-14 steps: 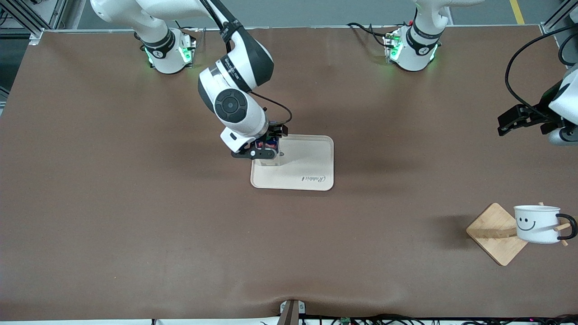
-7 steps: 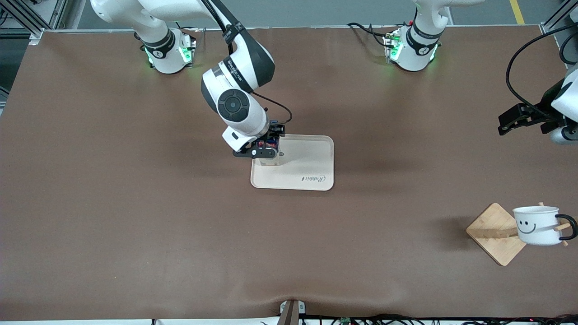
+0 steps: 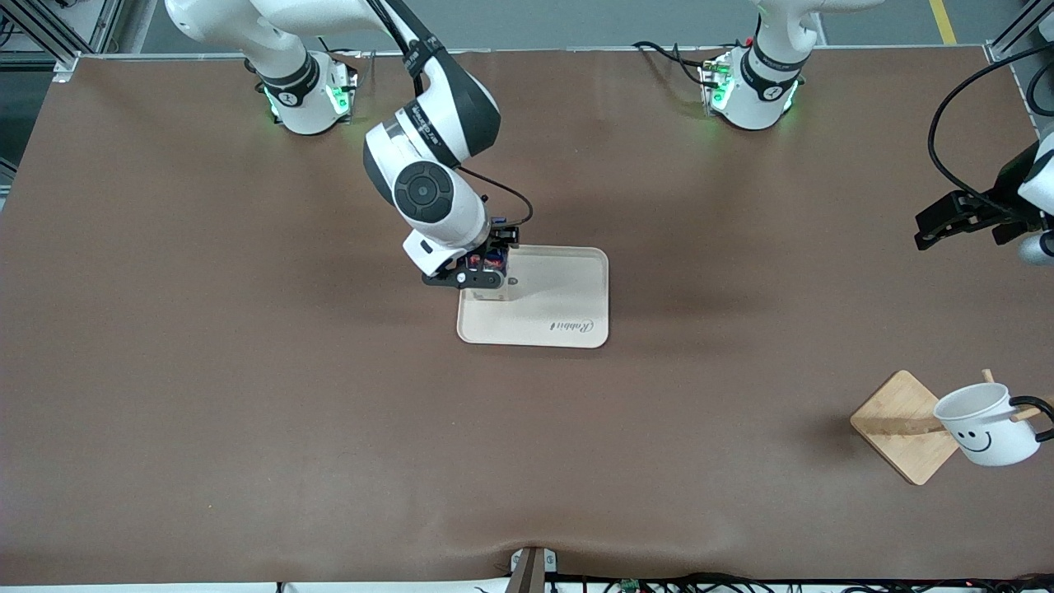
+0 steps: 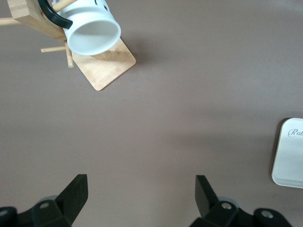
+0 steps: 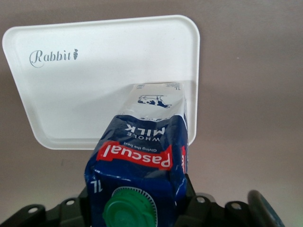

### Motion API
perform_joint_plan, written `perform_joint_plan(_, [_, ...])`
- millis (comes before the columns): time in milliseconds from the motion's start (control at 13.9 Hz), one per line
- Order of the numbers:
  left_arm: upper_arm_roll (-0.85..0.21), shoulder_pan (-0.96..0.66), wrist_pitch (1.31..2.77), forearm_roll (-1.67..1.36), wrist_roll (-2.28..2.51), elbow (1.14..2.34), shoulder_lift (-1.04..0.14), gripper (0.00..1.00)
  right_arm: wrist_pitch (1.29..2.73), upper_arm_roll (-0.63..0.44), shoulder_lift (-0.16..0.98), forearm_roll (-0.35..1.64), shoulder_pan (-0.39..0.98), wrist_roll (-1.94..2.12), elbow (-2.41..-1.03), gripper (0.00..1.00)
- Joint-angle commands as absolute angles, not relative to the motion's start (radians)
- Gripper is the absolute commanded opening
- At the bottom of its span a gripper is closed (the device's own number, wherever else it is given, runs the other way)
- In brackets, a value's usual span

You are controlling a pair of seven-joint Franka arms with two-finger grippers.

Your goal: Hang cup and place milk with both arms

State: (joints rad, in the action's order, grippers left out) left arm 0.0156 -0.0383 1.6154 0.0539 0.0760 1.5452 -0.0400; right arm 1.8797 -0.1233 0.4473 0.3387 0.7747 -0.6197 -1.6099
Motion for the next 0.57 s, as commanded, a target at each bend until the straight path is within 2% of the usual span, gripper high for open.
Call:
perform_joint_plan(0, [0.020,-0.044,1.595,0.054,0.087,1.509,-0.052,1.00,1.769,-0.118,0.416,0.367,0.718,-0.638,-1.553,0.00])
perform_joint_plan(287, [0.017,-0.041,1.595,0.052,0.074,1.511,-0.066,1.00,1.714,-0.121,0.374,0.362,0.622,-0.569,-1.554,0.00])
perform_joint_plan(502, [0.018,-0.040,1.527,0.040,0.054,1.511,-0.063,1.00,1.600,-0.123,0.338,0.364,0.475,-0.451,-1.563,0.00])
